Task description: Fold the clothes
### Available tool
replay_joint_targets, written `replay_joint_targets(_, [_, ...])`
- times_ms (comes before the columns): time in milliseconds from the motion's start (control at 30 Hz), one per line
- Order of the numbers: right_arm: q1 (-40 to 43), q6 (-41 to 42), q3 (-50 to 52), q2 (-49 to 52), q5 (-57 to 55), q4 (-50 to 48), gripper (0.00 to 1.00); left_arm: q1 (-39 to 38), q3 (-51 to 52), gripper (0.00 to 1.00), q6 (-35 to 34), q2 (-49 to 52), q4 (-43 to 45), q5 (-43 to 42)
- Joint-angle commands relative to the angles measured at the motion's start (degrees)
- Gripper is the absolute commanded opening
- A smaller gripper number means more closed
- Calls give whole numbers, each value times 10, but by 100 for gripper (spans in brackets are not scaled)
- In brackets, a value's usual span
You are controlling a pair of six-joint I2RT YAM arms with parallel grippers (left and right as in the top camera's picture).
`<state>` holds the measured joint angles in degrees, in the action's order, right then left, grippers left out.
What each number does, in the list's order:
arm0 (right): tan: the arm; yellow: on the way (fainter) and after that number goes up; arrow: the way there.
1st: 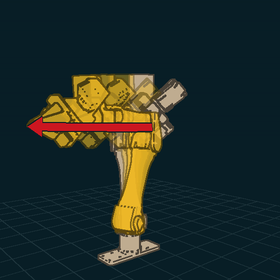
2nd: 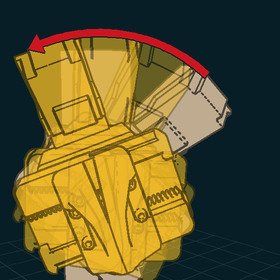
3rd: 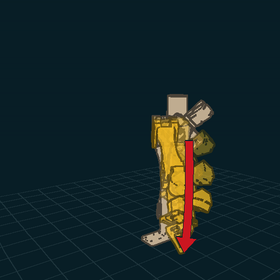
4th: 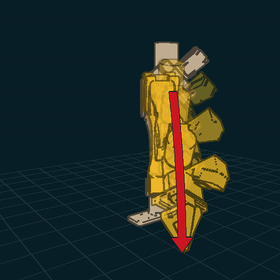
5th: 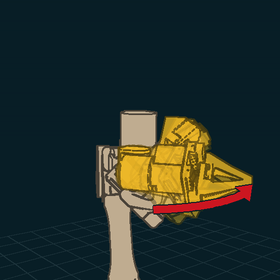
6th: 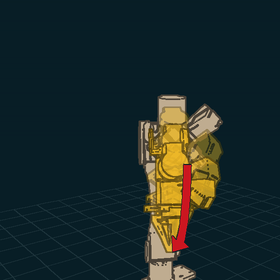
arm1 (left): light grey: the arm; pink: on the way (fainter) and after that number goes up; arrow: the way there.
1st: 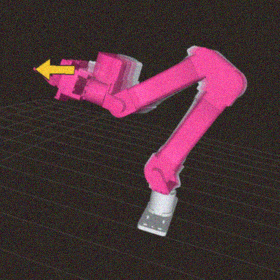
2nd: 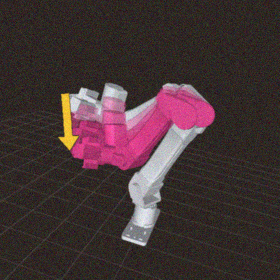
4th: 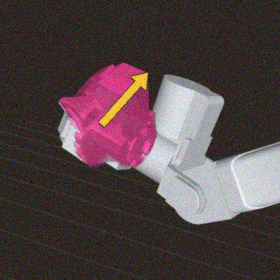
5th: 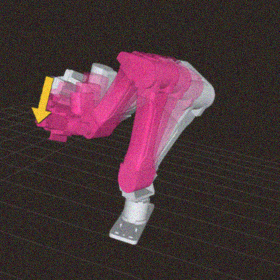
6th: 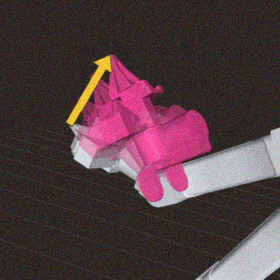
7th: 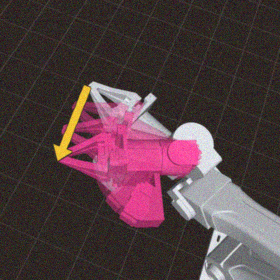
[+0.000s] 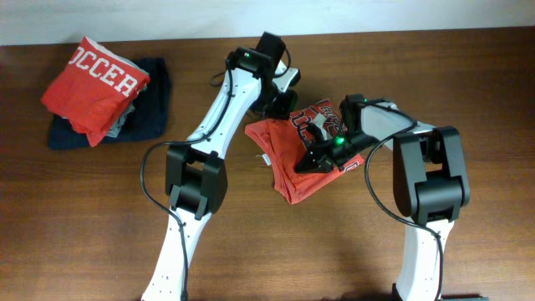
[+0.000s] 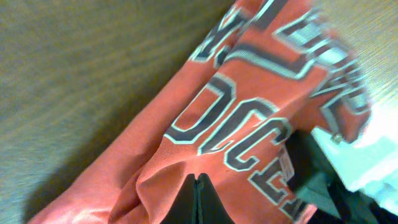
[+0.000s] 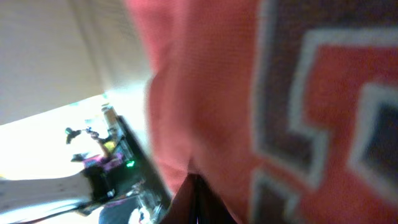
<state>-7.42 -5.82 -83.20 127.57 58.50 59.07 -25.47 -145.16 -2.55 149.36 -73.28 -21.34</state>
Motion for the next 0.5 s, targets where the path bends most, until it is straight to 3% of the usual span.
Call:
replay_joint_targets(0, [7, -47, -57, -35, 42, 42, 4, 3, -17, 1, 9, -24, -2, 19])
replay_joint_targets(233, [47, -22, -96, -69, -132, 70, 4, 5, 6, 1, 9, -2, 9, 61])
replay_joint_targets(467, [91, -23, -91, -62, -223, 65, 4, 17, 8, 1, 9, 37, 10, 79])
